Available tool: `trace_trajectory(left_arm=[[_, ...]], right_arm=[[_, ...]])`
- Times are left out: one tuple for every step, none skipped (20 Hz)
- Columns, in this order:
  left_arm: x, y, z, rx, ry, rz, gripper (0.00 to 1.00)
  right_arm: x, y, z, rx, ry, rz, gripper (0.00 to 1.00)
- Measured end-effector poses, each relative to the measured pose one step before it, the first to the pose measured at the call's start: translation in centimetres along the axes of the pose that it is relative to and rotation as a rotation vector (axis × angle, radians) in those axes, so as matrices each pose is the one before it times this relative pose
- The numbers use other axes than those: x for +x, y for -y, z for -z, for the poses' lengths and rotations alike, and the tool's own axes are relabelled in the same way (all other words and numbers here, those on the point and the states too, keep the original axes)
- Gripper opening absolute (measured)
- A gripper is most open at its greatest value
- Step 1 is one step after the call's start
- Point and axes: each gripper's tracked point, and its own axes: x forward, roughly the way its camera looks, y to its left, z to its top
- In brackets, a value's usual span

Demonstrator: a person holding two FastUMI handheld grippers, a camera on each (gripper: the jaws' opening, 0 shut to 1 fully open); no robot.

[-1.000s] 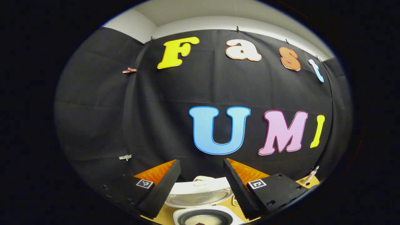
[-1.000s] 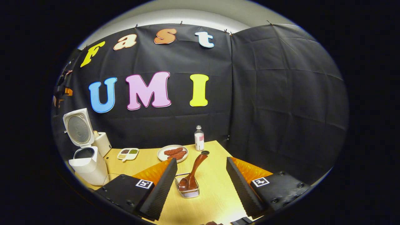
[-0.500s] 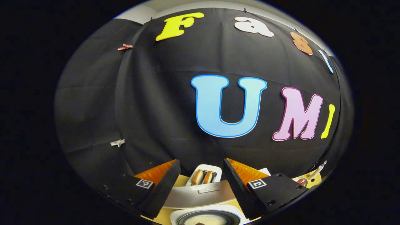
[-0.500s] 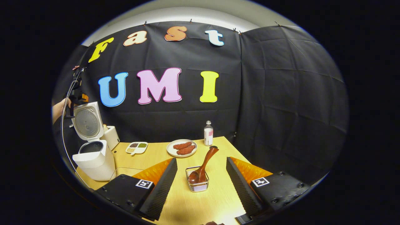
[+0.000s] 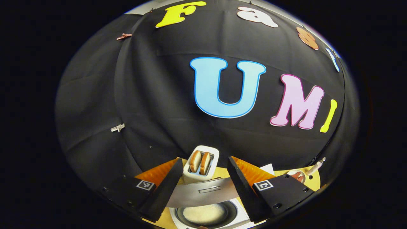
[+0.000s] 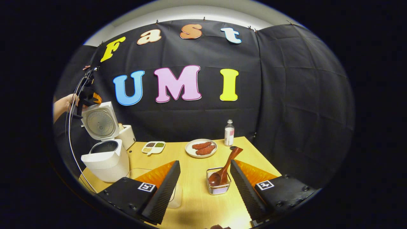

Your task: Close the left gripper, press the button to open the rice cooker; take a wooden spoon from the chopstick holder with the right hand, scoop a spoonful of rice and pour it into the rice cooker, then put the wooden spoon back into the chopstick holder.

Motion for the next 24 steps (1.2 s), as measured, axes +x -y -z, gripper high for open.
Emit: trace_trajectory(left_arm=[[-0.745,0.305,0.632,0.02919,-0.01283,-0.00193,0.98],[-0.58,0.256,0.564,0.02654,-0.00381,-0.00564,0.98],[-0.703,0.287,0.64,0.02749,-0.00331,-0.0065,0.99],[-0.615,0.297,0.692,0.02364,-0.00023,-0.00895,0.99],[-0.533,0.415,0.823,0.02016,-0.00076,-0.0064,0.99],[-0.529,0.471,0.905,0.0137,-0.00472,-0.0026,0.99],[-0.424,0.518,1.057,0.00605,-0.00883,0.00421,0.98],[-0.269,0.552,1.001,-0.00184,-0.01226,0.00581,0.98],[-0.314,0.458,1.339,-0.00912,-0.01352,0.00786,0.97],[-0.173,0.57,1.353,-0.016,-0.0165,0.00793,0.97],[0.001,0.397,1.397,-0.02342,-0.01755,0.00899,0.97],[-0.016,0.23,1.205,-0.02656,-0.01539,0.00389,0.97],[0.02,-0.089,1.215,-0.02484,-0.0134,-0.00186,0.97],[0.04,-0.01,0.923,-0.02018,-0.00177,-0.00166,0.97],[-0.018,-0.114,0.651,-0.01739,0.01005,-0.00737,0.98],[-0.053,-0.04,0.534,-0.00989,0.01624,-0.00187,0.99],[-0.012,0.159,0.385,-0.00792,0.02093,-0.00322,1.0],[0.008,0.019,0.46,-0.00706,0.01598,-0.00655,1.0],[0.031,-0.071,0.412,-0.00046,0.01497,-0.00796,1.0],[0.076,-0.042,0.511,-0.00061,0.00935,-0.01,1.0],[0.06,-0.038,0.543,0.00087,0.00478,-0.00916,1.0],[0.135,0.059,0.626,0.006,-0.00101,-0.00693,1.0],[0.108,0.121,0.825,0.00812,-0.00492,-0.00528,1.0],[0.099,0.072,0.79,0.003,-0.00819,-0.00432,1.0]], right_arm=[[0.098,-0.277,0.032,0.00569,0.00048,-0.01125,0.99],[-0.093,-0.2,0.14,0.00363,-0.0002,-0.00887,0.98],[-0.054,-0.135,0.182,0.00271,-0.0042,-0.00754,0.98],[-0.147,-0.14,0.27,0.00257,-0.00544,-0.00726,0.98],[-0.194,-0.11,0.215,0.00074,-0.0049,-0.00747,0.98],[-0.741,0.196,0.342,-0.00859,-0.00528,-0.00716,0.99],[-0.151,-0.068,0.252,-0.01105,-0.00559,-0.00442,0.99],[-0.197,-0.107,0.336,-0.00689,-0.00588,-0.00836,0.99],[-0.231,-0.231,0.268,-0.00139,-0.00686,-0.0111,0.99],[-0.299,-0.216,0.272,-0.00028,-0.00744,-0.00933,0.99],[-0.186,-0.065,0.168,-0.00249,-0.00544,-0.00581,0.99],[-0.233,0.04,0.085,-0.00416,-0.00167,-0.00277,0.99],[-0.2,0.081,0.056,-0.00319,-0.00105,-0.00179,0.99],[-0.201,0.08,0.193,-0.00229,-0.00307,-0.00104,0.99],[-0.212,0.135,0.188,-0.00204,-0.00486,0.00013,0.99],[-0.258,0.073,0.296,-0.00191,-0.00661,-0.00009,0.99],[-0.125,0.082,0.328,-0.00218,-0.00637,-0.00073,0.99],[-0.171,0.057,0.319,-0.00297,-0.00822,-0.00082,0.99],[-0.118,0.055,0.332,-0.00377,-0.00936,-0.00135,0.99],[-0.167,-0.054,0.259,-0.00356,-0.00668,-0.00178,0.99],[-0.06,0.004,0.115,-0.00369,-0.00347,-0.00156,0.99],[-0.142,0.026,0.106,-0.00422,-0.00152,-0.001,0.99],[-0.113,-0.044,0.106,-0.00396,-0.00222,-0.0024,0.99],[-0.059,-0.056,0.216,-0.00263,-0.00488,-0.00288,0.99]])
